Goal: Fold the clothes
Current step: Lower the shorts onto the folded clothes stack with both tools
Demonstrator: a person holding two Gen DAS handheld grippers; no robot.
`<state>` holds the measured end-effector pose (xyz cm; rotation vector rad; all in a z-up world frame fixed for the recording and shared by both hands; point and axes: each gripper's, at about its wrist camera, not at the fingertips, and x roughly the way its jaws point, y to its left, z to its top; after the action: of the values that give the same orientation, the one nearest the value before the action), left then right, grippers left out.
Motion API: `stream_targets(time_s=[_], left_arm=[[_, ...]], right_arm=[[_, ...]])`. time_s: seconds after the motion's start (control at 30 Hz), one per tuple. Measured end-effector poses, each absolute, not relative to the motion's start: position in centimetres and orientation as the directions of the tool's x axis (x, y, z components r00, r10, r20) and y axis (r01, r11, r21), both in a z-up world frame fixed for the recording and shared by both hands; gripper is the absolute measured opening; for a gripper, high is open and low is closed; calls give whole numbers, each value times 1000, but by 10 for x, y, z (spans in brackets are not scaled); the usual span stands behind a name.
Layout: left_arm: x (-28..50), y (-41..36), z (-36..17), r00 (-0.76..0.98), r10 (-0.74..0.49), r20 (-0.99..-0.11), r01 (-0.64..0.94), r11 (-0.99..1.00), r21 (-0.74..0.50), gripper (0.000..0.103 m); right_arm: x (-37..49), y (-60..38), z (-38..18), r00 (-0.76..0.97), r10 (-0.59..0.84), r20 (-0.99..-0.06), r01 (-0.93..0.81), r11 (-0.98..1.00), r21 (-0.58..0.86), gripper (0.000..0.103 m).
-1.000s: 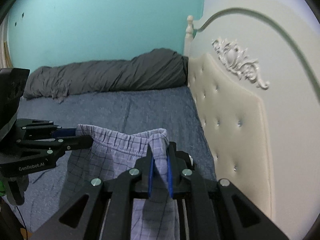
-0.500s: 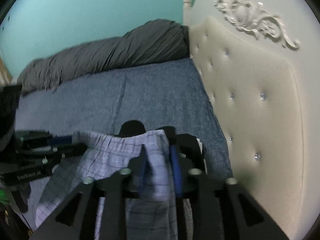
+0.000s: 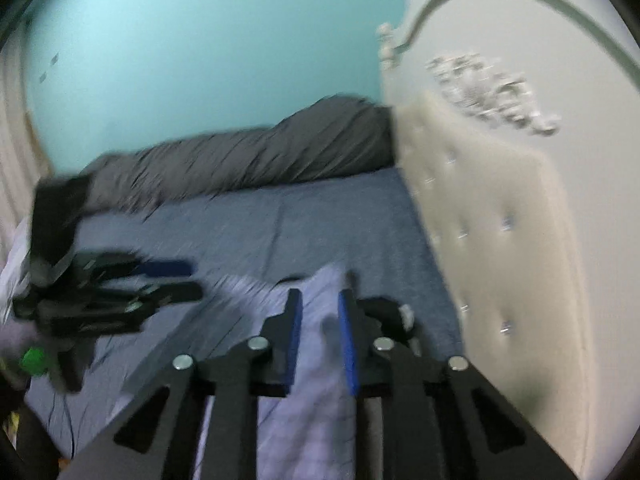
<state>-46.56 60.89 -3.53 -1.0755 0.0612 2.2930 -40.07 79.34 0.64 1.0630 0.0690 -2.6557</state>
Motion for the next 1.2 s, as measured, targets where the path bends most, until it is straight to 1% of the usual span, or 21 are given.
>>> stream_targets(time_s=[0.03,0.07,0.13,0.2,0.3,0.43,0.47,0.53,0.57,0.73,0.83,0.87,0.9,0.93,0.97,1.0,1.07,1.2], left_arm=[[-467,610,-40,-490,487,-723,-530,-825,-197,42],[-468,611,-45,-489,475,-732,-524,-830,-190,42],[-469,610,-52,-487,457,-744,-512,-840,-180,42],[-468,607,-57,-485,449,-750,-504,-845,-181,42],[-466,604,-58,-492,448,-746,-507,-844,-173,42],[-466,600,-53,-501,460,-733,-504,-843,-185,42],[-466,600,-53,-501,461,-732,-506,-843,-184,42],[-465,600,-52,-502,459,-733,-511,-841,-177,42],[-465,599,-52,-501,458,-734,-511,-841,-176,42],[-464,595,-55,-495,455,-740,-503,-845,-183,42],[-462,594,-55,-494,454,-741,-504,-844,-180,42],[-461,594,-56,-493,453,-743,-507,-843,-178,42],[-461,594,-56,-492,452,-744,-508,-843,-177,42],[-460,594,-56,-491,452,-745,-508,-843,-177,42],[-459,595,-56,-491,451,-745,-508,-843,-177,42],[-459,595,-57,-489,451,-747,-506,-844,-178,42],[-457,597,-58,-487,447,-751,-504,-846,-177,42],[-456,598,-61,-484,438,-757,-498,-850,-173,42]], right_arm=[[-402,789,-1,-673,-231,-703,286,-957,41,14],[-407,787,-10,-659,-197,-726,268,-963,17,14],[-415,793,-28,-631,-145,-763,208,-978,13,13],[-417,804,-39,-629,-126,-768,160,-987,31,12],[-414,820,-42,-652,-104,-751,85,-994,64,12],[-399,846,-28,-708,-179,-683,39,-976,215,13],[-396,850,-28,-705,-194,-682,32,-969,243,15],[-393,860,-31,-682,-240,-691,23,-951,309,28],[-392,861,-32,-678,-245,-693,17,-948,318,35],[-377,859,-38,-652,-311,-692,32,-923,384,36],[-361,848,-39,-637,-339,-692,70,-920,387,35],[-355,847,-39,-636,-340,-693,73,-920,384,32],[-351,845,-39,-636,-340,-693,79,-922,379,23],[-346,844,-39,-636,-338,-693,83,-924,374,18],[-343,844,-39,-637,-335,-694,84,-925,370,9],[-340,843,-39,-640,-332,-693,86,-927,364,2],[-337,844,-38,-653,-320,-686,87,-932,352,1],[-329,858,-35,-685,-316,-657,53,-921,387,0]])
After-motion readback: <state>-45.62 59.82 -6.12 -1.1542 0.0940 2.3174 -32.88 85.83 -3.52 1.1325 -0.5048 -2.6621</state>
